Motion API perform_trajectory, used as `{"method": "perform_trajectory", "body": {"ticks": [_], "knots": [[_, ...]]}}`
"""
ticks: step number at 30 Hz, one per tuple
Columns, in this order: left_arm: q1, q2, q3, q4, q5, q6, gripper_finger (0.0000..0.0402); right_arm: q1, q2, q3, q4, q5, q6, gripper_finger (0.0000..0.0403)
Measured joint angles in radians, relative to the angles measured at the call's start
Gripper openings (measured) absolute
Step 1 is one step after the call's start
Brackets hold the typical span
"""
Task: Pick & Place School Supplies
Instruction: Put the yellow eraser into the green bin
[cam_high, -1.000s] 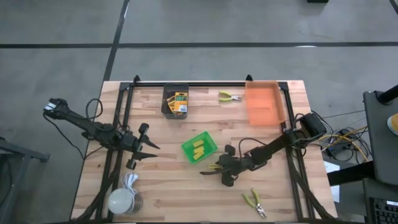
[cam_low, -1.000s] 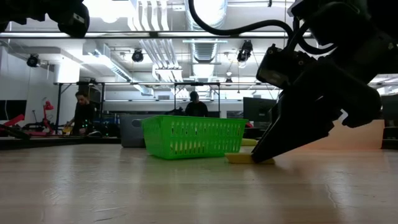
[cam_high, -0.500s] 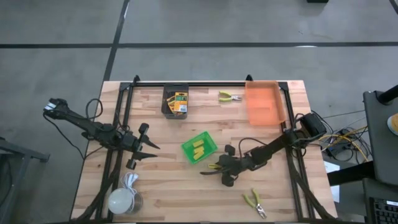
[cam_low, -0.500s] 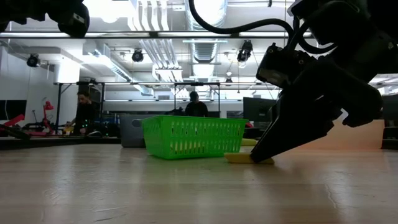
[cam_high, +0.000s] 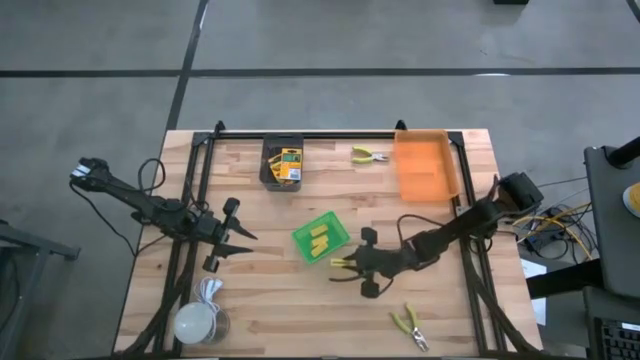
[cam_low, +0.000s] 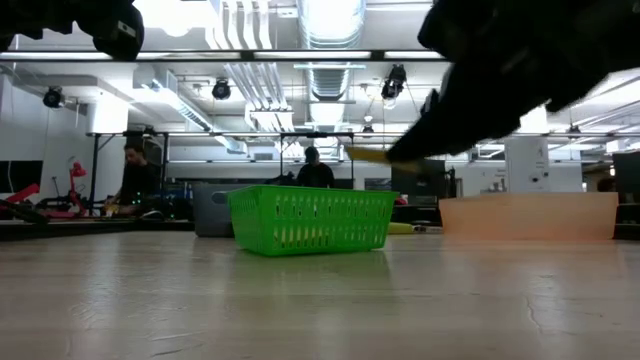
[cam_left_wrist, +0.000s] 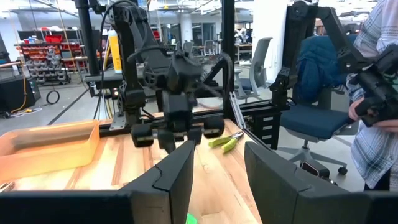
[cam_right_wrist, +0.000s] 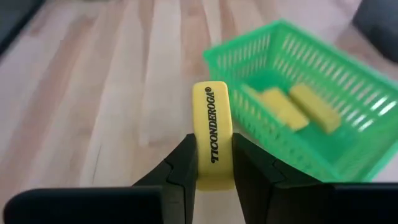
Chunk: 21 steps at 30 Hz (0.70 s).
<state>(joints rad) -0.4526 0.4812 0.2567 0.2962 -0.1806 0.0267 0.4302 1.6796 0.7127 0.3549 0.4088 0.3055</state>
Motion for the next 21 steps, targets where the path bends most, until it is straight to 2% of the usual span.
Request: {"method": "perform_trajectory", "body": {"ticks": [12,18,21], "knots": [[0.0,0.0,0.0,-0.006,0.0,0.0,0.0149,-0.139,-0.092,0.001,0.047,0.008,-0.03,0.0077],[0.0,0.0,0.0,-0.007,0.0,0.0,0.0149,-0.227,-0.064,0.001,0.049,-0.135,-0.026,0.0077],[0.0,0.0,0.0,-0.008,0.0,0.0,0.0149,-0.264,-0.026,0.001,0.065,-0.173,-0.016,0.0077]]}}
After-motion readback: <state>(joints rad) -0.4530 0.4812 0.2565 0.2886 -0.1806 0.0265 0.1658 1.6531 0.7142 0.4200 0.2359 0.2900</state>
